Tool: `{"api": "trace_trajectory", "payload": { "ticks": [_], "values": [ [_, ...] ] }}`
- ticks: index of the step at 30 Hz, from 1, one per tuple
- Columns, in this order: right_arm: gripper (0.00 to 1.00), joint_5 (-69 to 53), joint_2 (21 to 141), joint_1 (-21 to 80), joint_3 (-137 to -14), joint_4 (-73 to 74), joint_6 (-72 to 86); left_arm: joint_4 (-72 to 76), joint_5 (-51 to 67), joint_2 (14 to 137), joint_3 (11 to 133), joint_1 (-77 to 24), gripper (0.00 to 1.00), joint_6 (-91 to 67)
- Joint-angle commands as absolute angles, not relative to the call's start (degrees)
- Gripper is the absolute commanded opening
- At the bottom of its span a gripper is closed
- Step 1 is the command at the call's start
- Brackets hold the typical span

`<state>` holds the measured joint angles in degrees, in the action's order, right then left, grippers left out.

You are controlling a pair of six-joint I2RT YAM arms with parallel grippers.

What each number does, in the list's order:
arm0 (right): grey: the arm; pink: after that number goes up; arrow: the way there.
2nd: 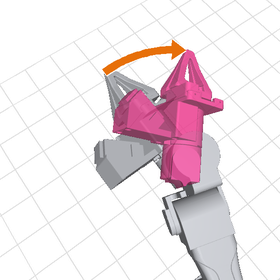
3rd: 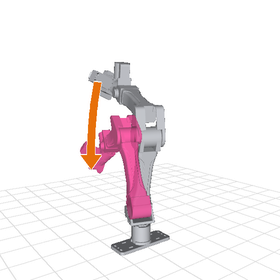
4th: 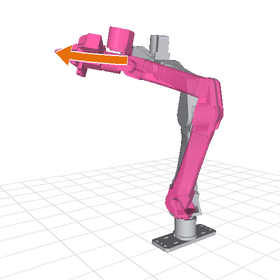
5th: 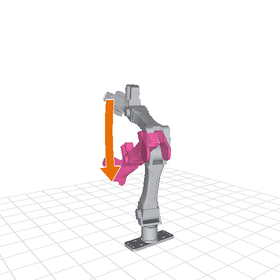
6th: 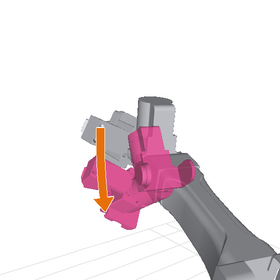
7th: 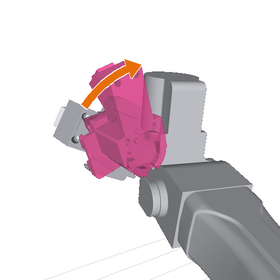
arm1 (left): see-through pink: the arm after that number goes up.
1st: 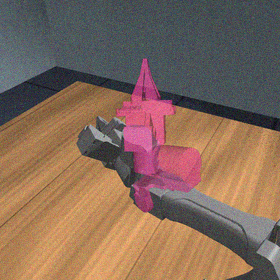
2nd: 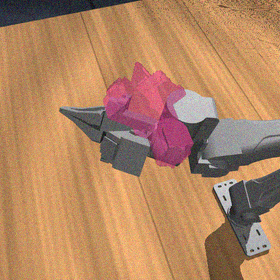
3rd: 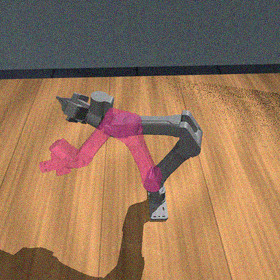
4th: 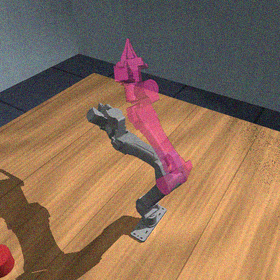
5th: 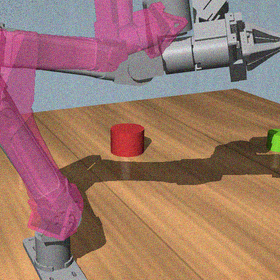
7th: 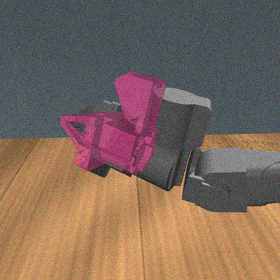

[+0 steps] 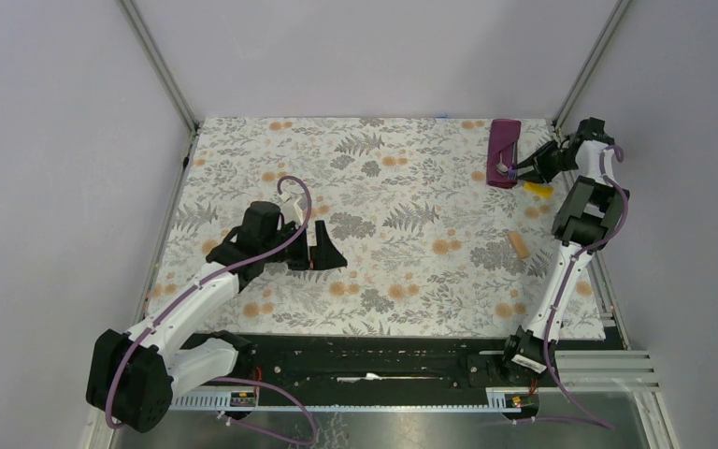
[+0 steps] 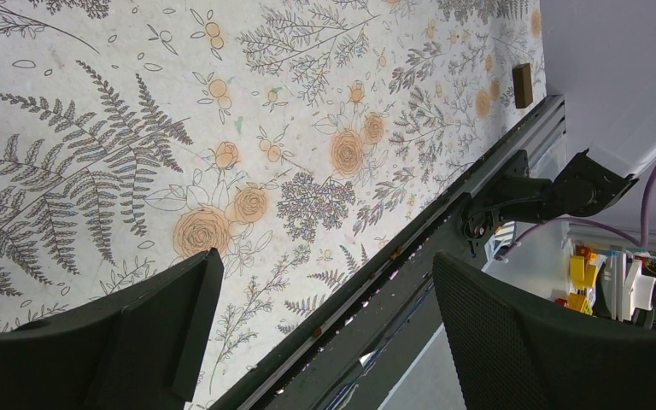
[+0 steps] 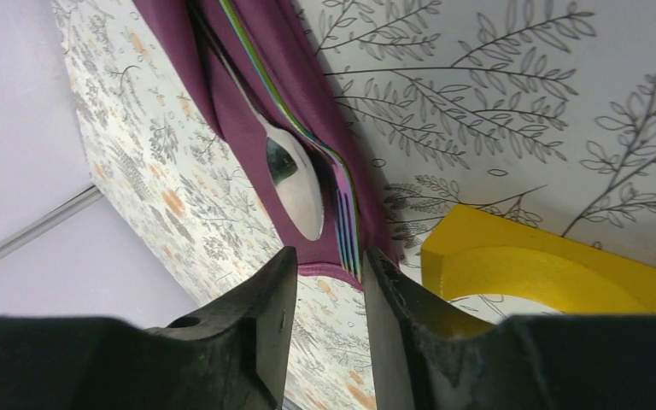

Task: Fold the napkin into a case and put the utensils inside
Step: Insert the fork into the folded napkin, then reset both arms

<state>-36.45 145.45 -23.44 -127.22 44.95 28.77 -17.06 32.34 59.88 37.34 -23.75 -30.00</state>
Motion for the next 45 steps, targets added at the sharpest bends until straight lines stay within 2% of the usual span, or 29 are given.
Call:
{"api": "trace_trajectory", "payload": {
  "ticks": [1, 7, 14, 17, 21, 24, 31, 34, 37, 38, 39, 45],
  "values": [
    [0.43, -32.1, 139.1, -24.8, -128.9, 46.2, 26.1, -14.9, 33.0, 59.6, 37.4, -24.0, 0.99, -29.3],
    [0.42, -32.4, 138.1, -24.8, -128.2, 46.7, 24.7, -14.8, 33.1, 59.3, 37.4, -24.0, 0.99, -29.3],
    [0.29, -33.5, 138.4, -24.6, -127.0, 45.0, 25.5, -14.8, 33.0, 59.3, 37.4, -24.0, 0.99, -29.3],
    [0.29, -34.0, 136.5, -24.3, -124.4, 43.6, 25.3, -14.7, 33.1, 59.5, 37.5, -24.0, 0.99, -29.3],
    [0.39, -30.1, 129.6, -23.1, -119.5, 43.6, 23.1, -14.6, 33.3, 59.8, 37.4, -24.0, 0.99, -29.1],
    [0.43, -25.4, 120.4, -21.2, -111.6, 42.5, 20.3, -14.2, 34.3, 59.9, 37.5, -24.0, 0.99, -29.0],
    [0.53, -16.2, 85.6, -6.2, -87.2, 38.4, 18.1, -14.1, 35.1, 57.4, 38.3, -23.9, 0.99, -28.5],
    [0.6, -21.2, 70.4, -2.0, -80.5, 33.7, 21.7, -14.2, 35.9, 54.9, 39.2, -24.0, 0.99, -29.1],
    [0.66, -25.8, 59.0, -1.8, -79.0, 33.3, 24.8, -14.5, 35.5, 51.3, 41.2, -24.0, 0.99, -30.1],
    [0.89, -26.1, 55.7, -1.8, -79.5, 34.4, 24.8, -15.0, 34.9, 50.0, 42.3, -24.0, 0.99, -30.4],
    [0.98, -25.5, 53.0, -1.8, -80.9, 35.8, 24.6, -15.7, 33.9, 48.7, 43.9, -24.0, 0.99, -30.7],
    [1.0, -16.2, 42.3, -1.8, -92.7, 46.1, 22.1, -21.9, 19.1, 38.9, 57.2, -24.0, 0.99, -31.0]
  ]
}}
